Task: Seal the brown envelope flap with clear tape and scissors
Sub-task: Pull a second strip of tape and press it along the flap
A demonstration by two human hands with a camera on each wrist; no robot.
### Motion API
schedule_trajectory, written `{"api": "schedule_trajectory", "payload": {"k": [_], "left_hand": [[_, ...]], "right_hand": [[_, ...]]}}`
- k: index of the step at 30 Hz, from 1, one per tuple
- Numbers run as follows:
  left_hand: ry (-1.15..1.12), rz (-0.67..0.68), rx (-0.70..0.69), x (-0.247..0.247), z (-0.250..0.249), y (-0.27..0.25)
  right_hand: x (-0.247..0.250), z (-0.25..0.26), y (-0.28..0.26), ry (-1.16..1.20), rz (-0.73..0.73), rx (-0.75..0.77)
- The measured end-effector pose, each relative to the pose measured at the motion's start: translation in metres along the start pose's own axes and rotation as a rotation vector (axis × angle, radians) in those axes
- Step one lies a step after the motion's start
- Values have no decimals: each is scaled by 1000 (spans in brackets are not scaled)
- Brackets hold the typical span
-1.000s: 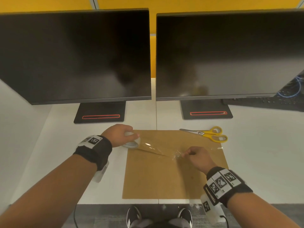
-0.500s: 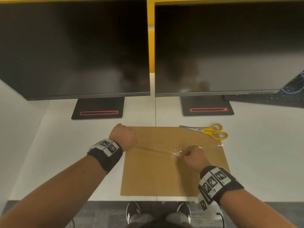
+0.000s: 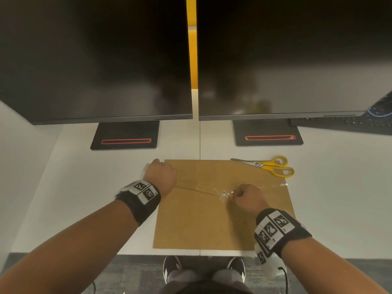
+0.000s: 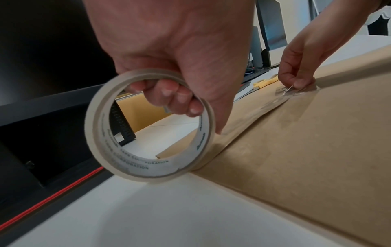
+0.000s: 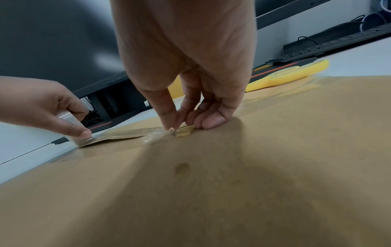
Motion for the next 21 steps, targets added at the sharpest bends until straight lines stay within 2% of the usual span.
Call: {"api": "schedule_trajectory", "payload": {"k": [11,16,19,21], "left_hand": [[51,39,-26,-2,-14,-4],[46,55,-35,1,-27,-5],[21,49,-35,3,-28,-5],[23,52,-38,3,-27,-6]], "right_hand": [[-3,2,1,-21,-1,-24],[0,3,1,42,-13,-54],[1,4,1,31,7,-4],[0,8,-1,-16,-5,87]]}}
Point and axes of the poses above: each hand's wrist, its own y-axis towards the middle knuckle, its own x-axis out of the back of the hand, z = x × y, the point moved 1 cm from there along y, towards the middle knuckle, and after that the axes turned 7 degrees about -z, right-handed, at the moved point
